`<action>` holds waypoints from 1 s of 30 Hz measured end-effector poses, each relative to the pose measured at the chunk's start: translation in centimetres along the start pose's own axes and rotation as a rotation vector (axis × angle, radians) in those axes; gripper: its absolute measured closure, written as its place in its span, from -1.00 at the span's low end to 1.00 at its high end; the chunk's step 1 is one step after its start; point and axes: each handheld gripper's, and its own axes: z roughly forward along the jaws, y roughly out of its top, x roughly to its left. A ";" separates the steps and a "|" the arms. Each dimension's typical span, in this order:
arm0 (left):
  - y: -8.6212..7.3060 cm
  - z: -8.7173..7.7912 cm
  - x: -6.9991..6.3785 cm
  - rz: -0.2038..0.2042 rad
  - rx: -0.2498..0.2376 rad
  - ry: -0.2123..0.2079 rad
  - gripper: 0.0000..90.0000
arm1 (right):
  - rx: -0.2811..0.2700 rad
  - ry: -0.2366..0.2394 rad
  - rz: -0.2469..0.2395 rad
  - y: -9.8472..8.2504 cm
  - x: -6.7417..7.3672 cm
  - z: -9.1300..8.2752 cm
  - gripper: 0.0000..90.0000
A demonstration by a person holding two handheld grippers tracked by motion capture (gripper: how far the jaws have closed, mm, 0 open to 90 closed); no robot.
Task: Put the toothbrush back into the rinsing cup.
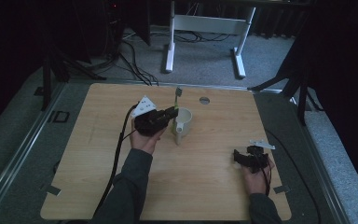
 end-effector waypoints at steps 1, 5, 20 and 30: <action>0.0 0.0 0.0 -0.003 -0.002 0.000 0.81 | 0.000 0.000 0.000 0.0 0.0 0.0 -0.60; 0.0 0.0 0.1 -0.006 -0.008 -0.001 0.81 | 0.000 0.000 0.000 0.0 0.0 0.0 -0.60; -0.1 0.5 0.2 -0.002 -0.018 -0.006 0.81 | 0.000 0.000 0.000 0.0 0.0 0.0 -0.60; -0.1 0.5 0.4 0.001 -0.026 -0.002 0.81 | 0.000 0.000 -0.001 0.0 0.0 0.0 -0.60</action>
